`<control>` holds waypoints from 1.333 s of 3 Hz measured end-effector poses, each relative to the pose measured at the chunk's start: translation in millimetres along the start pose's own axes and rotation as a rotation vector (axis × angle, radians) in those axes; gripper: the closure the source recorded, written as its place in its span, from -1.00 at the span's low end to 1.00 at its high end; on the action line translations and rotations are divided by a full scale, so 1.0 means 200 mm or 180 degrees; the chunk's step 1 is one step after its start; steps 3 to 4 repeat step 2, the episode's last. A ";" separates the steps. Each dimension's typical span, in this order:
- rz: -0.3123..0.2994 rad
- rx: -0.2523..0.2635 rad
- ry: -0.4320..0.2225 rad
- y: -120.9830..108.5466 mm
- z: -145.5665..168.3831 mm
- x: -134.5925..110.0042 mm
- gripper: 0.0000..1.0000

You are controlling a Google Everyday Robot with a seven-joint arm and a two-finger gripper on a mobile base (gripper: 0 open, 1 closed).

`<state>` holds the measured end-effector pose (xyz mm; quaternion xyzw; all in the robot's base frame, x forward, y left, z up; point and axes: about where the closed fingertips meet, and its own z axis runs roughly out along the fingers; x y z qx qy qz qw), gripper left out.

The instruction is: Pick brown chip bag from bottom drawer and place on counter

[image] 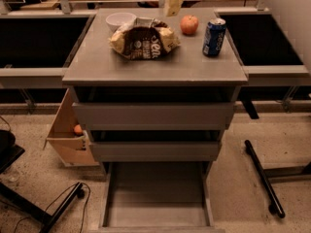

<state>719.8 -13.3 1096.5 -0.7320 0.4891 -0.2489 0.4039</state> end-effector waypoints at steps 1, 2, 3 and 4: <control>0.0113 -0.0067 0.0705 0.12 -0.29 0.13 -1.00; 0.0538 -0.0154 0.1234 0.40 -0.40 0.43 -1.00; 0.0538 -0.0154 0.1234 0.40 -0.40 0.43 -1.00; 0.0538 -0.0154 0.1234 0.40 -0.40 0.43 -1.00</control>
Offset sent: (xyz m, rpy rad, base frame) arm -0.0961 -0.2048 -0.0889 0.1224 0.1400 -0.8085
